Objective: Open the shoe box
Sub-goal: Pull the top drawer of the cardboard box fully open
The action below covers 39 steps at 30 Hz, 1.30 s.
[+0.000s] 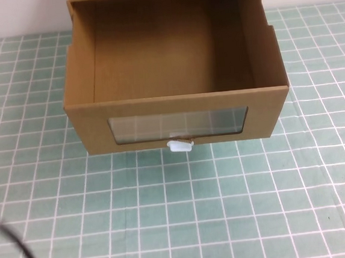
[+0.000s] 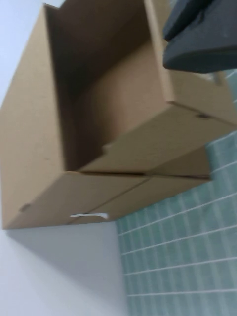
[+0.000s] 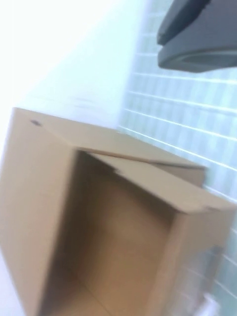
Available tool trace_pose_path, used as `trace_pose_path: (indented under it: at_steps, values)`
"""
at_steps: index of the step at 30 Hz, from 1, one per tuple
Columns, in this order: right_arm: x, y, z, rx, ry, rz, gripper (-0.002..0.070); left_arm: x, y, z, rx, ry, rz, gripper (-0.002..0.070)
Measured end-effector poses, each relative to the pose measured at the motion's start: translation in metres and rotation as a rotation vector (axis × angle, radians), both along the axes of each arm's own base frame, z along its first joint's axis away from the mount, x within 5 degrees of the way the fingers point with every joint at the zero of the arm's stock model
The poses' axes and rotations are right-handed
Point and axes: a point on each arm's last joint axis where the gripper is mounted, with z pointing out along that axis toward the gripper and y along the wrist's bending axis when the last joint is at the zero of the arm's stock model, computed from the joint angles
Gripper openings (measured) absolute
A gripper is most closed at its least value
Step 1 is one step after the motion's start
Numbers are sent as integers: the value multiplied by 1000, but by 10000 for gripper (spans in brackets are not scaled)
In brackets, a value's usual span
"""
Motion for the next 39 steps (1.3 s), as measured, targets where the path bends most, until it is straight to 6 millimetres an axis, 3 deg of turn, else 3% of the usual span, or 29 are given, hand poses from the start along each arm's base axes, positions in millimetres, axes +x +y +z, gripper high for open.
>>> trace_pose_path:
  at_steps: [4, 8, 13, 30, 34, 39]
  values:
    - [-32, -9, -37, 81, -22, 28, -13, -16, 4, -38, -40, 3, 12, -5]
    - [-49, -15, -62, 128, -89, 43, -13, -23, 7, -55, -52, -7, 21, -5]
    - [-54, -16, -91, 142, -69, 49, -13, -24, 7, -56, -58, -12, 23, -5]
    - [-44, -11, -202, 49, 247, 34, -13, -24, 7, -56, -56, -16, 23, -5]
    - [-46, -12, -222, 27, 305, 29, -13, -24, 8, -56, -35, -33, 34, -5]
    - [-47, -12, -231, 22, 318, 29, -13, -25, 15, -55, 107, -115, 82, -5]
